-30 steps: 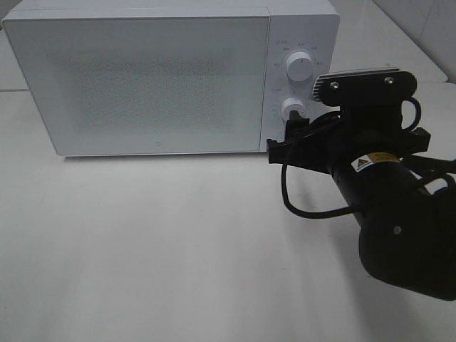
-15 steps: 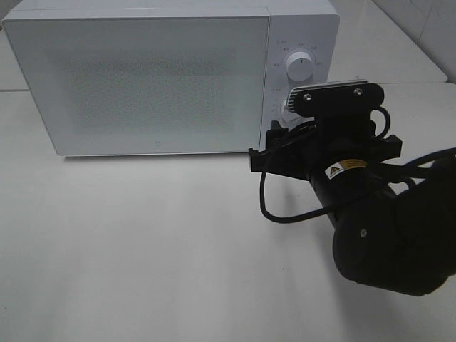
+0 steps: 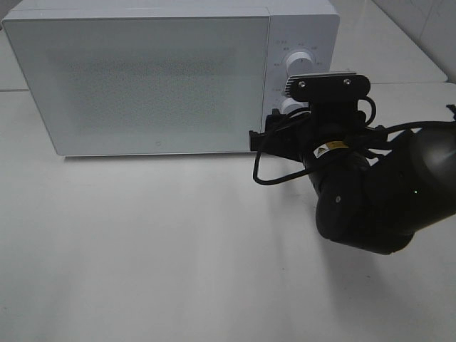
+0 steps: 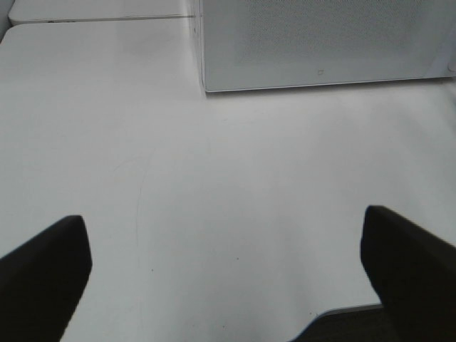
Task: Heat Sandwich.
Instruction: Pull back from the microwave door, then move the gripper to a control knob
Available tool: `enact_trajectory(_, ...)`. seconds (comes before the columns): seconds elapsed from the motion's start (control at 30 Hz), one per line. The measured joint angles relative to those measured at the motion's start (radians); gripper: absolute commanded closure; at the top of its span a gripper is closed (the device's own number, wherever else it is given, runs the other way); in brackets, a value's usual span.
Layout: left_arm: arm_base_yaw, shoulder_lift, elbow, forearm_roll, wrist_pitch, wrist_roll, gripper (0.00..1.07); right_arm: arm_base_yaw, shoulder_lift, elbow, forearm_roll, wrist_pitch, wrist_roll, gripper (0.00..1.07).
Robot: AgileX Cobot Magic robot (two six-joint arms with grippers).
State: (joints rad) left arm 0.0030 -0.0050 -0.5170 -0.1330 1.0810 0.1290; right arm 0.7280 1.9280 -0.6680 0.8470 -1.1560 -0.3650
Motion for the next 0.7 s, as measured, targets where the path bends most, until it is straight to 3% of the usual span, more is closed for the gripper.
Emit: enact_trajectory(0.7,0.000,0.000,0.000,-0.001,0.000,0.001,0.10,-0.082,0.148,-0.155,-0.075,0.054,0.038,0.31)
